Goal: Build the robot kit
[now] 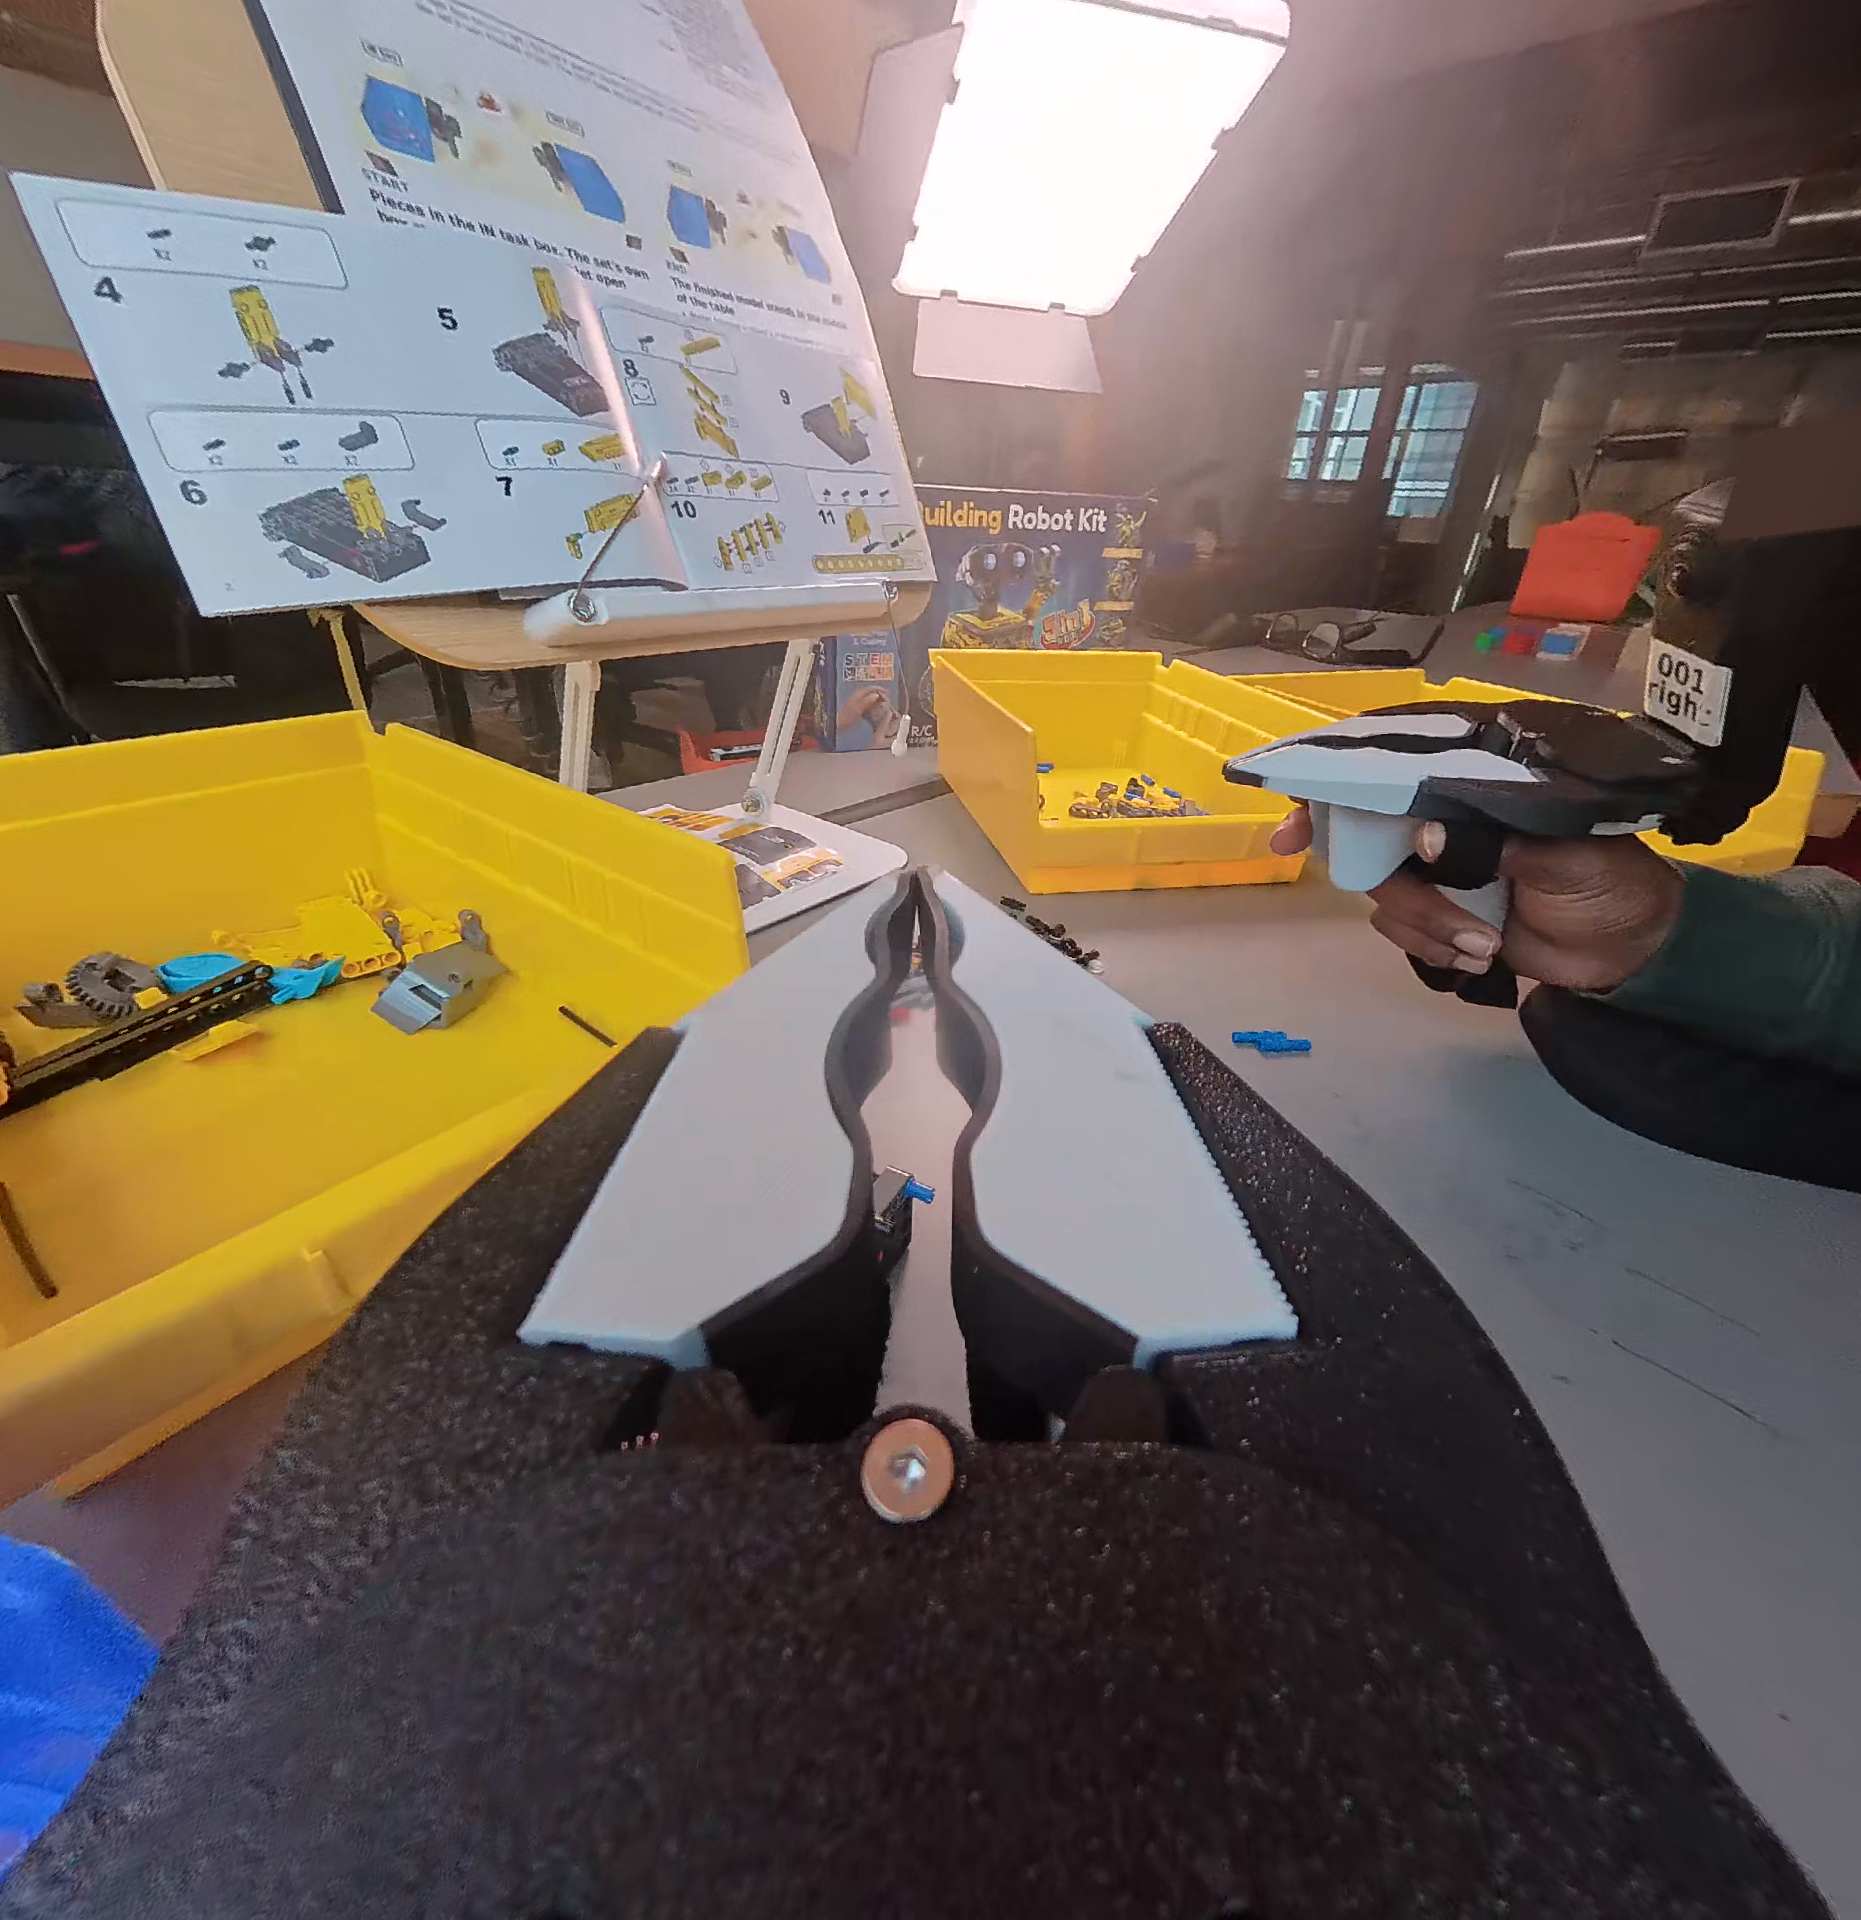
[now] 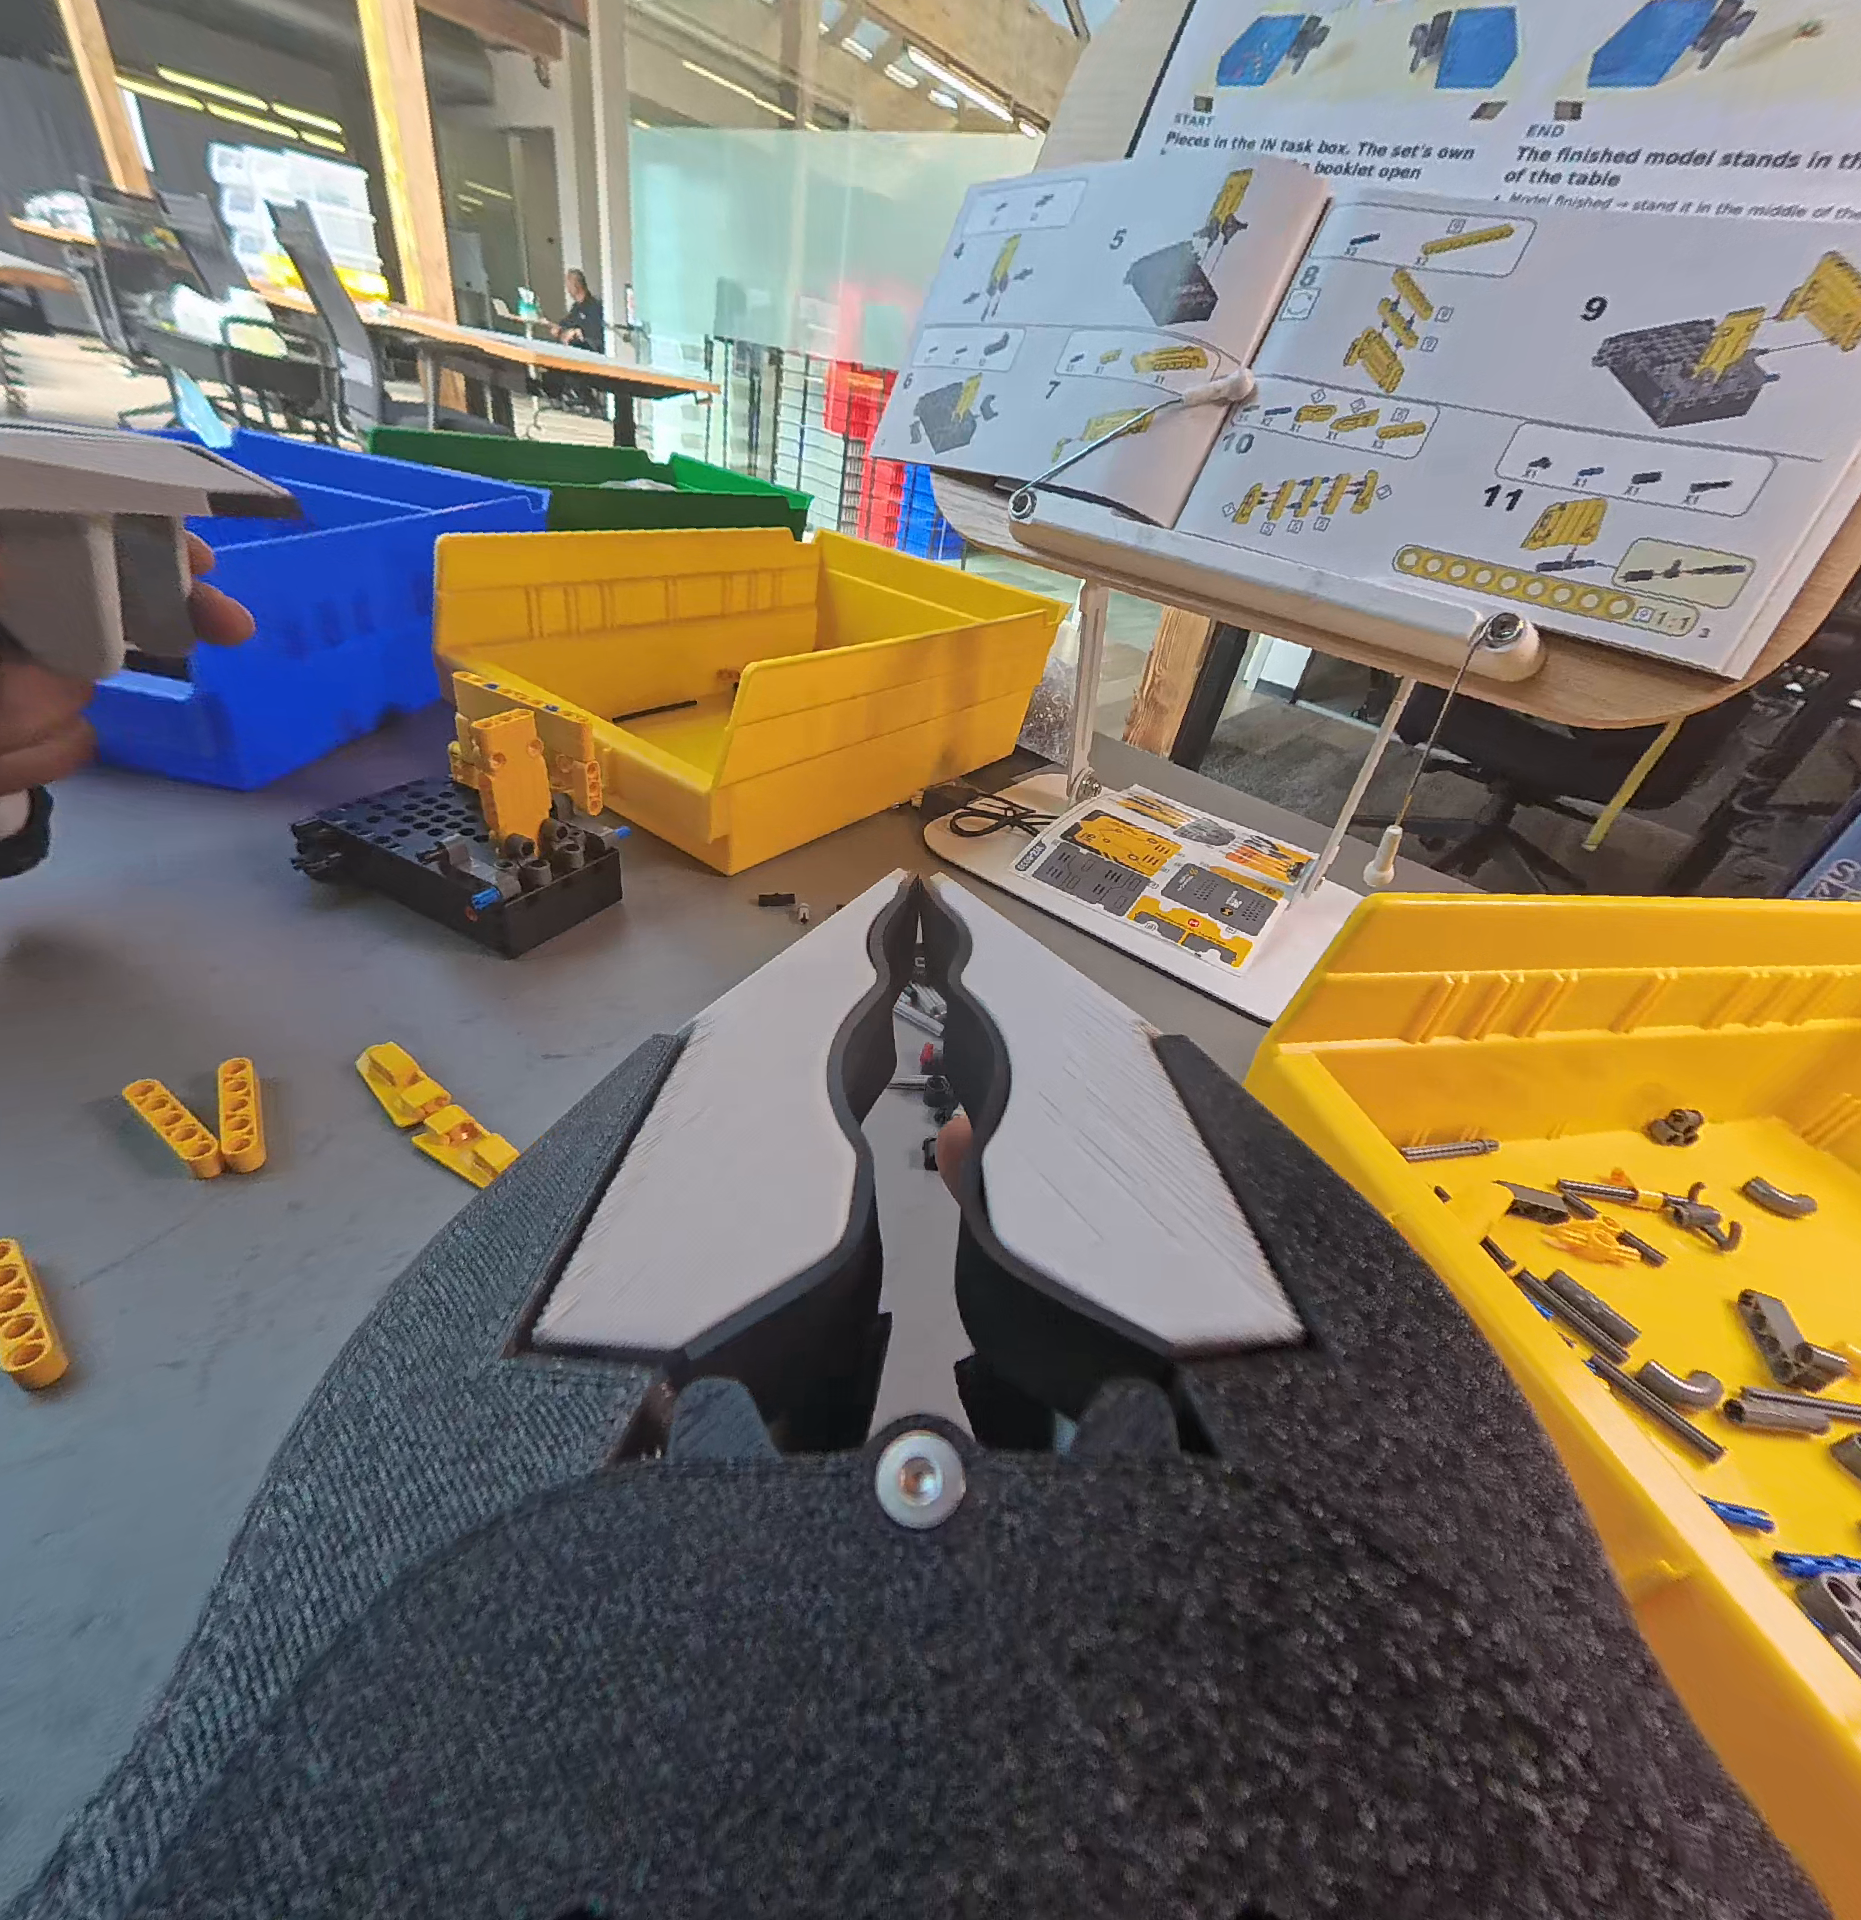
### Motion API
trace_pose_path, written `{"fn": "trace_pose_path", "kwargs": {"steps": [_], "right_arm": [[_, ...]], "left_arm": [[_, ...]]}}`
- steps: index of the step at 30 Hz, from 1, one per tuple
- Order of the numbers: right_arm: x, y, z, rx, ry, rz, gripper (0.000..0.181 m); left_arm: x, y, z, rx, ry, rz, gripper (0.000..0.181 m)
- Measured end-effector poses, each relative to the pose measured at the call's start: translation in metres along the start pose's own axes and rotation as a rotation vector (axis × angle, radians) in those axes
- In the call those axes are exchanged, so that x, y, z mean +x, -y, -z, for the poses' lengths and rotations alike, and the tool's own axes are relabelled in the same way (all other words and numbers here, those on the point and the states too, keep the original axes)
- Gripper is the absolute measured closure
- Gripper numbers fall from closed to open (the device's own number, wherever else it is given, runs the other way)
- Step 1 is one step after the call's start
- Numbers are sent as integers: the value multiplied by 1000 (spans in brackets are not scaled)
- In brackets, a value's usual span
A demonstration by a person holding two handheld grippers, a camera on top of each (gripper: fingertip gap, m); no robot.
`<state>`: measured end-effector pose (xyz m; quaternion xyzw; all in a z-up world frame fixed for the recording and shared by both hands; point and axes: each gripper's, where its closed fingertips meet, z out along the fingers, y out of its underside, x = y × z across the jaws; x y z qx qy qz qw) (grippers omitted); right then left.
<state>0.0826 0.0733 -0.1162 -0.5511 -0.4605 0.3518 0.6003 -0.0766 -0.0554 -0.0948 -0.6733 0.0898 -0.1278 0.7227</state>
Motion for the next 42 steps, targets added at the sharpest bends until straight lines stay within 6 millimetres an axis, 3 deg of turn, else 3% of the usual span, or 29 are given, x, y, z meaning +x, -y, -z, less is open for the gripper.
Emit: {"fn": "trace_pose_path", "kwargs": {"steps": [4,12,18,25,31,34,37,39,42], "right_arm": [[7,-2,0,-3,-24,-29,181],[-1,8,5,11,10,-6,170],[0,-1,4,-37,-8,61,181],[-25,-11,-2,-67,89,113,181],[-91,-55,9,-311,486,104,173],[-115,-77,18,-418,595,169,168],[-122,-93,21,-501,621,223,167],[-123,-97,22,-523,625,229,168],[-122,-99,22,-546,624,216,168]], "left_arm": [[5,-5,0,-34,-14,-49,181],[23,-18,-7,-92,-103,-98,171],[44,-44,-8,-236,-238,-146,161],[74,-94,17,-528,-477,-225,157],[87,-119,30,-668,-567,-304,157],[88,-134,31,-745,-577,-337,157],[88,-146,32,-794,-578,-385,160],[87,-147,30,-789,-572,-398,172],[90,-147,29,-778,-586,-394,175]]}}
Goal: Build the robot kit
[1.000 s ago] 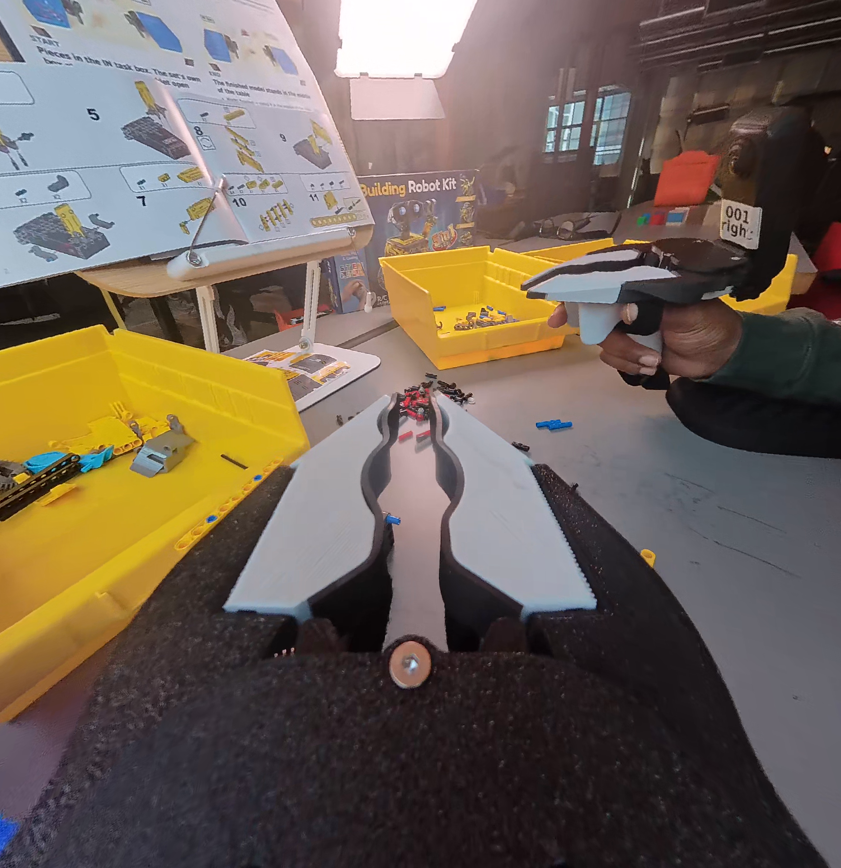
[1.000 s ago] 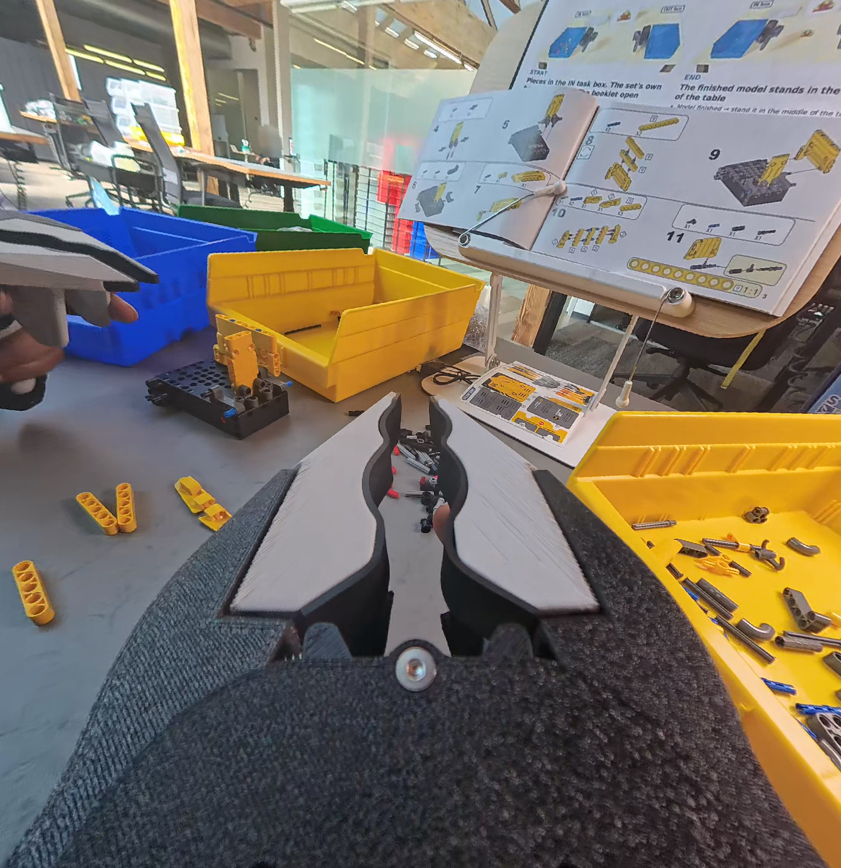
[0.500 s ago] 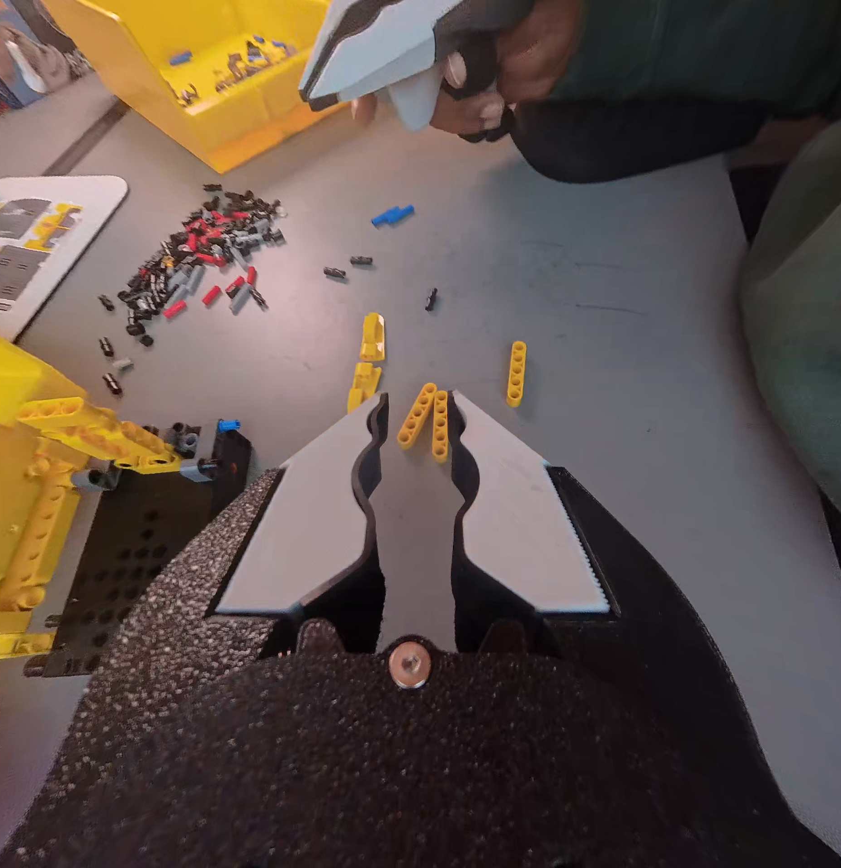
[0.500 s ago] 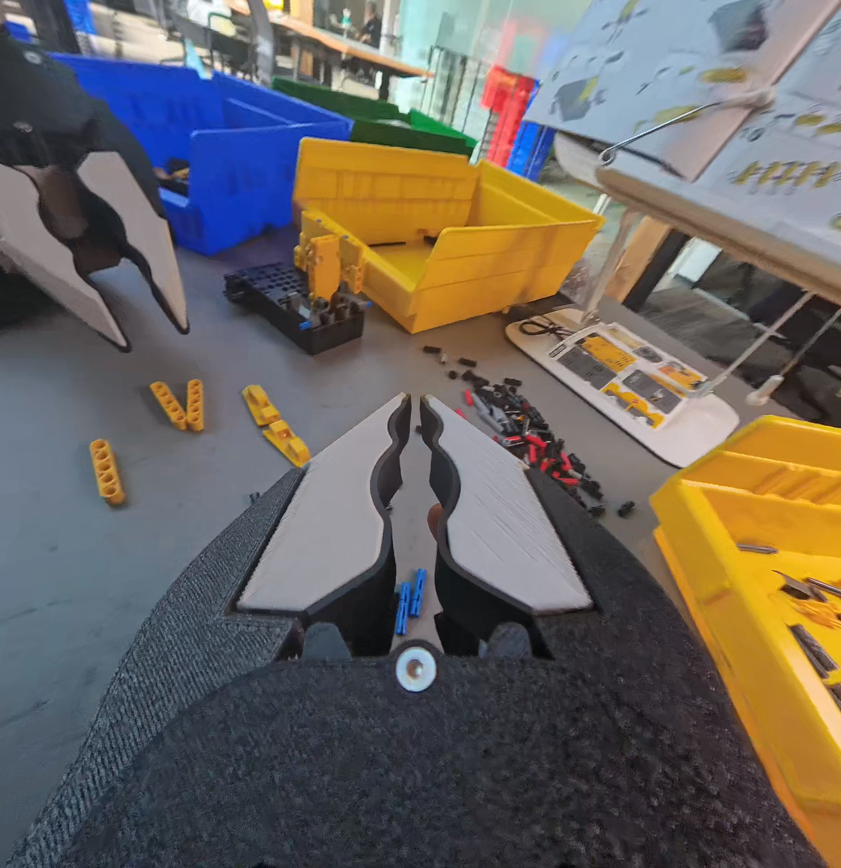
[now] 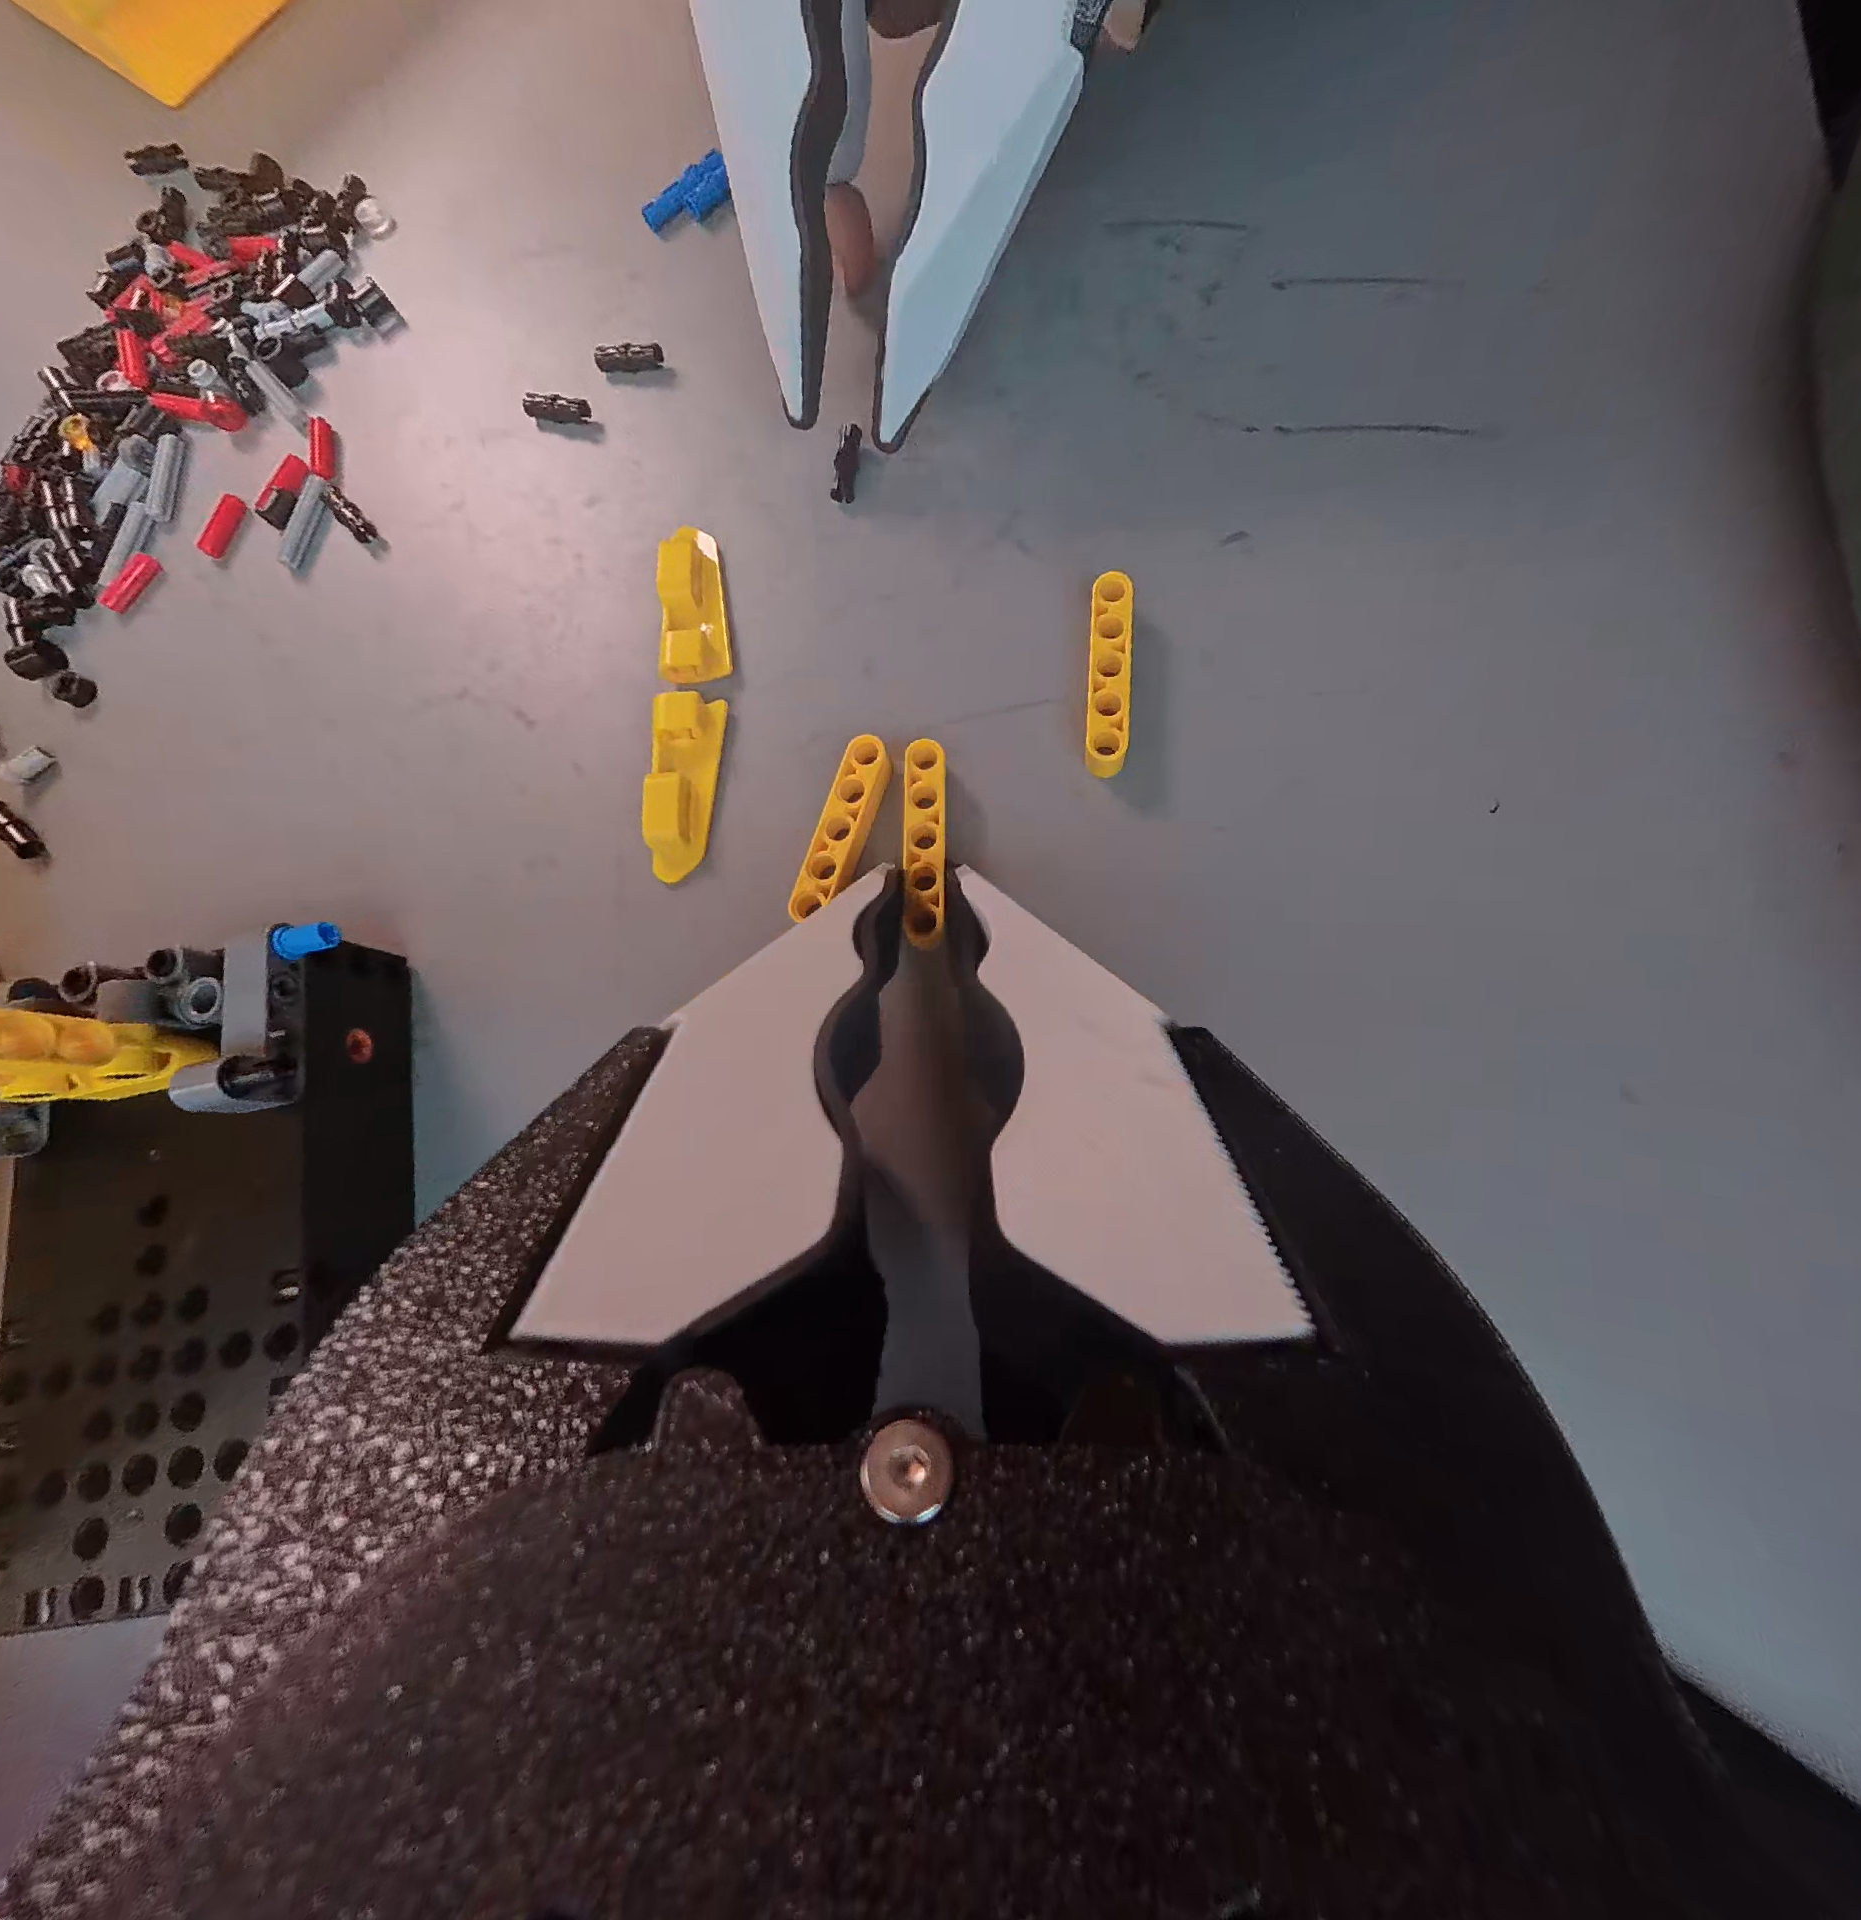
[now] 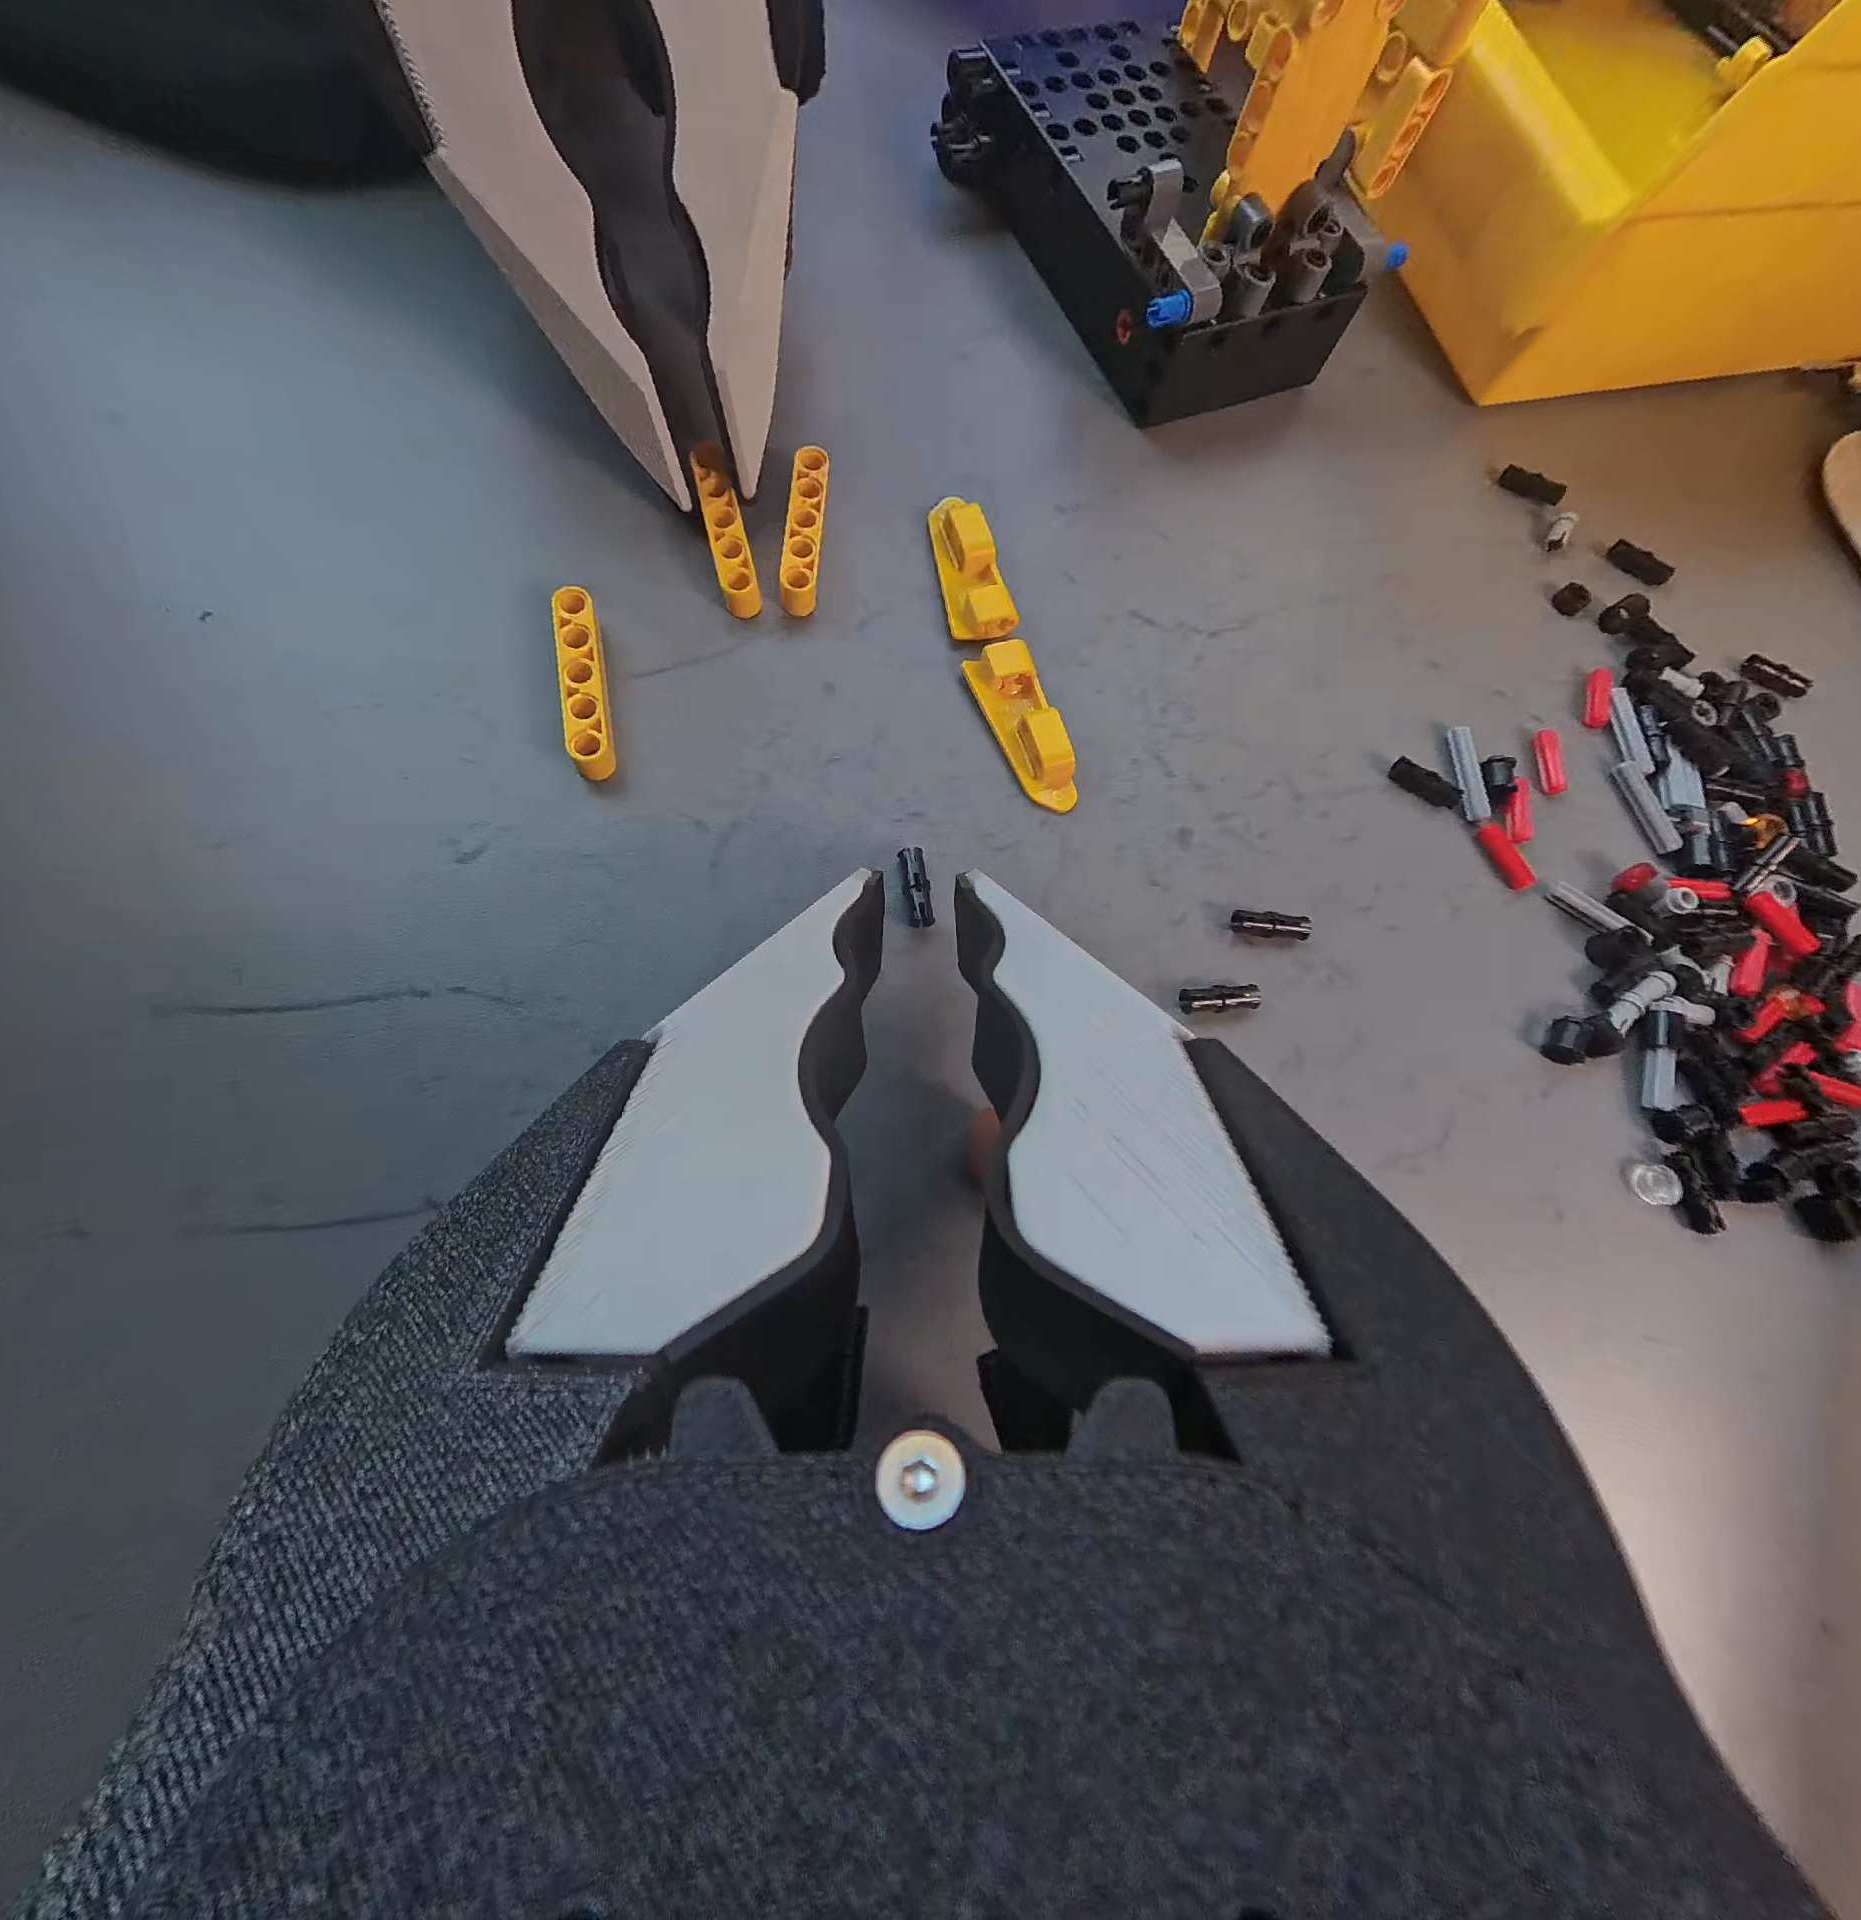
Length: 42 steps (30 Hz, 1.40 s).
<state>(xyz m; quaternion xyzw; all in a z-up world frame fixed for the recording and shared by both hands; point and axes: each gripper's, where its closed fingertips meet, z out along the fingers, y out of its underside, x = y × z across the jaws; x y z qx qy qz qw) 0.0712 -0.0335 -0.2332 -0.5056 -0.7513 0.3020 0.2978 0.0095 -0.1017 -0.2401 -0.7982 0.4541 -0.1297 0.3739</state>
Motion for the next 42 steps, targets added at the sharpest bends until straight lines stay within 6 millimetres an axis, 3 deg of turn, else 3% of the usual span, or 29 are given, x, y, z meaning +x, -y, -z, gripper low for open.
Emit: {"fn": "trace_pose_path", "kwargs": {"steps": [5,8,12,16,20,28,33,37,40,42], "right_arm": [[-1,-3,-3,-78,62,-10,168],[-3,-5,-5,-144,109,-18,171],[-6,-5,-5,-188,168,-41,177],[-2,0,-8,-131,121,-22,177],[14,27,4,79,60,-88,177],[17,39,15,177,2,-32,177],[19,37,15,164,-20,-3,177],[24,36,23,162,-36,9,177],[6,24,28,113,98,23,177],[-9,15,31,77,185,36,177]], "left_arm": [[4,8,-4,26,-52,-18,175],[-1,25,7,146,-86,58,161],[-33,38,16,230,58,157,158],[-50,33,-2,125,152,179,159],[-53,26,-20,-4,154,147,158],[-52,4,-14,-79,126,173,171],[-56,6,-13,-74,140,129,174],[-32,44,-1,91,70,-38,174],[-5,68,-2,171,-57,-132,174],[10,70,-13,150,-162,-151,173]]}}
